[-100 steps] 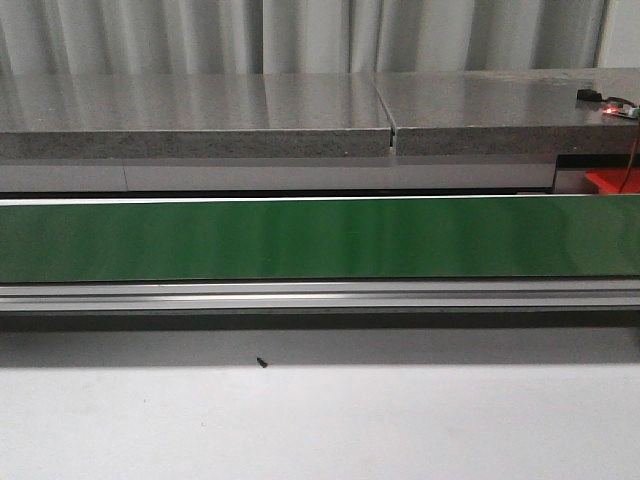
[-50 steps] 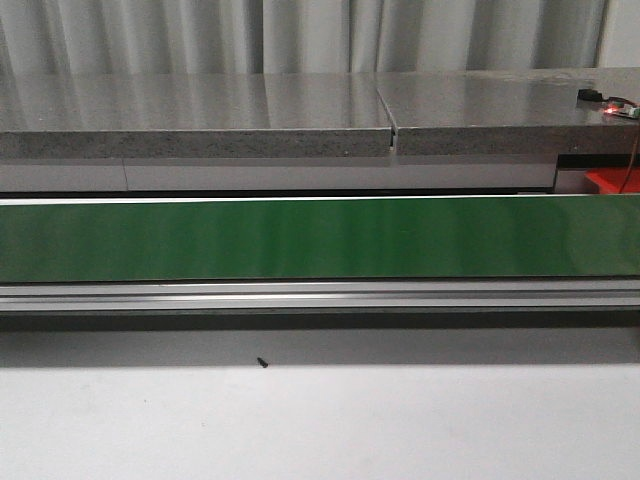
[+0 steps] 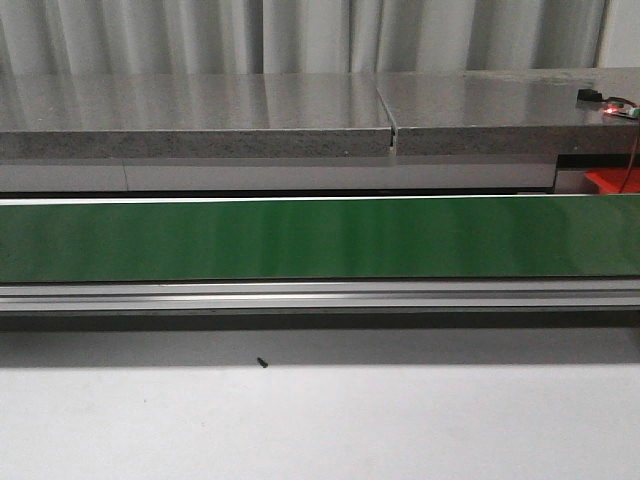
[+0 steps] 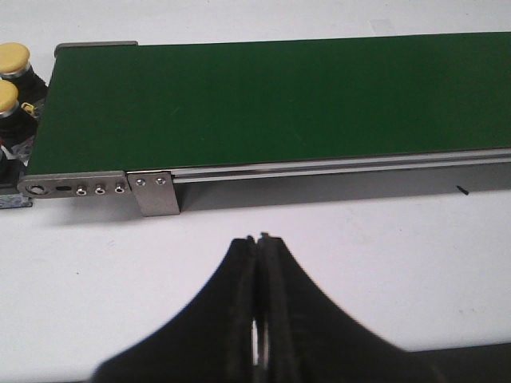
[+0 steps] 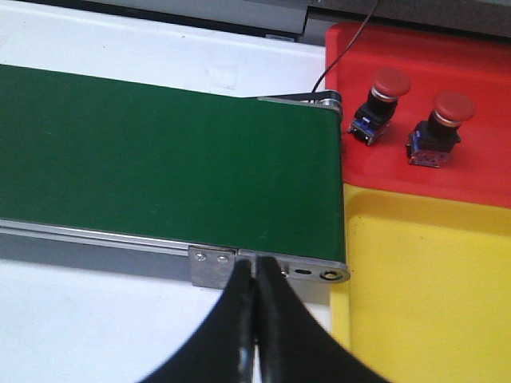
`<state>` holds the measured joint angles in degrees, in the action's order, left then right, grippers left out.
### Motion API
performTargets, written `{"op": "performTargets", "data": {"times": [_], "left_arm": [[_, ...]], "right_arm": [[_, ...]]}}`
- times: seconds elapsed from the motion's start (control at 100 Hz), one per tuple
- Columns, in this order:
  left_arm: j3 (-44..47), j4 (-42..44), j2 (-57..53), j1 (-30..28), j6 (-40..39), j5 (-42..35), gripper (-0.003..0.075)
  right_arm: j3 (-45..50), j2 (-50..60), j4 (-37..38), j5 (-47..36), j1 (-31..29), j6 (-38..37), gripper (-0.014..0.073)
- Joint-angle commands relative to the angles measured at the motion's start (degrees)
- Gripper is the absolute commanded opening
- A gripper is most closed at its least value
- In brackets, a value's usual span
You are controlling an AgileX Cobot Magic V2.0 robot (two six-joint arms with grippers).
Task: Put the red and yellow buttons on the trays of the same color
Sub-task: 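Reach the left gripper to the cluster and grasp a third red button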
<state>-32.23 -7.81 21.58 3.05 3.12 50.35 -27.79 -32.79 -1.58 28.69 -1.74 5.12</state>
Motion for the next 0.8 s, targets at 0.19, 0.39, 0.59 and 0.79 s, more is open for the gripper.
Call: {"op": "performTargets", "data": {"times": [0.19, 0.39, 0.59, 0.79], "left_arm": [[-1.6, -0.8, 0.5, 0.5, -0.1, -3.6, -0.002], [-1.4, -2.8, 1.3, 0.1, -0.1, -4.5, -0.002], [-2.8, -0.8, 6.4, -5.8, -0.1, -6.0, -0.002], [-6.7, -0.8, 13.2, -15.4, -0.1, -9.3, -0.0019]], "right_arm": [[-1.6, 0.1, 0.6, -3.7, 0.1, 0.1, -0.0069], [-1.6, 0.1, 0.6, -3.7, 0.1, 0.1, -0.0069], [-1.6, 0.1, 0.6, -3.7, 0.1, 0.1, -0.0069], [-1.6, 0.1, 0.6, -3.7, 0.1, 0.1, -0.0069]]}}
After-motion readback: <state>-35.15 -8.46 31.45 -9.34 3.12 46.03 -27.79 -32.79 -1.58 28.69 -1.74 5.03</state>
